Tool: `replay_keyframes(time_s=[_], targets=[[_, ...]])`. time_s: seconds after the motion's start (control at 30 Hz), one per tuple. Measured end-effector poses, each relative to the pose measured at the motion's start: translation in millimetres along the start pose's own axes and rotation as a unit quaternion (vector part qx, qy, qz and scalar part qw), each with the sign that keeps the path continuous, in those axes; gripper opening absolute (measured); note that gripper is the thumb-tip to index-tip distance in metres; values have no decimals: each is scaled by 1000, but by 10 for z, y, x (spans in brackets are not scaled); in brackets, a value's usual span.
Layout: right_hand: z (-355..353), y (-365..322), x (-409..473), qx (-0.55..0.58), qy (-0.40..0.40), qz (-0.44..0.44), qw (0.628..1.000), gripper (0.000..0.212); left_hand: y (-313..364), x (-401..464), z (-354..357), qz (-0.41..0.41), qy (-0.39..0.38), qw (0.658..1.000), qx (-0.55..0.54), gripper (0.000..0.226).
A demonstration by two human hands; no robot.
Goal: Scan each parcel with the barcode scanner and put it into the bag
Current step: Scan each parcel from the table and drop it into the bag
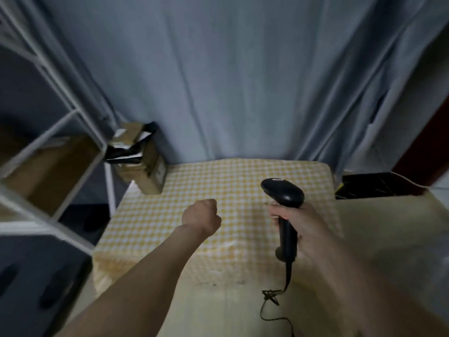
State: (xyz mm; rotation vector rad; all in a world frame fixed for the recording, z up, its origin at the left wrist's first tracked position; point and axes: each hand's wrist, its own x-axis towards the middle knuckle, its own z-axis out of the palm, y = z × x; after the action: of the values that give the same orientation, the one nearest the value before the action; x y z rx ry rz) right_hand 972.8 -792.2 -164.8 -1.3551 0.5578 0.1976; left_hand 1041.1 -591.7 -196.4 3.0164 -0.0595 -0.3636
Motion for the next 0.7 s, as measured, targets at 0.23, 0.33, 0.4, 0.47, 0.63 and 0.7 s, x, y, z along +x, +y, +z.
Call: replay_keyframes(time_s=[0.23, 0.33, 0.4, 0.47, 0.63, 0.7], targets=[[1466, 277, -112, -45, -65, -8, 997, 16, -1727, -389, -220, -77, 37, 996, -36, 25], [2015, 339, -202, -65, -99, -12, 993, 18, -2290, -550, -282, -105, 45, 992, -56, 22], [2280, 341, -232, -76, -117, -16, 990, 16, -2558, -594, -312, -123, 51, 989, -65, 21], [2468, 345, -217, -85, -130, -17, 988, 16, -2759, -591, -328, -139, 60, 986, -74, 22], [2777, 348, -28, -78, -140, -17, 987, 17, -3062, -487, -305, -161, 65, 980, -95, 16], [2911, 338, 89, -71, -144, -13, 987, 15, -3158, -410, -313, -163, 64, 980, -98, 15]])
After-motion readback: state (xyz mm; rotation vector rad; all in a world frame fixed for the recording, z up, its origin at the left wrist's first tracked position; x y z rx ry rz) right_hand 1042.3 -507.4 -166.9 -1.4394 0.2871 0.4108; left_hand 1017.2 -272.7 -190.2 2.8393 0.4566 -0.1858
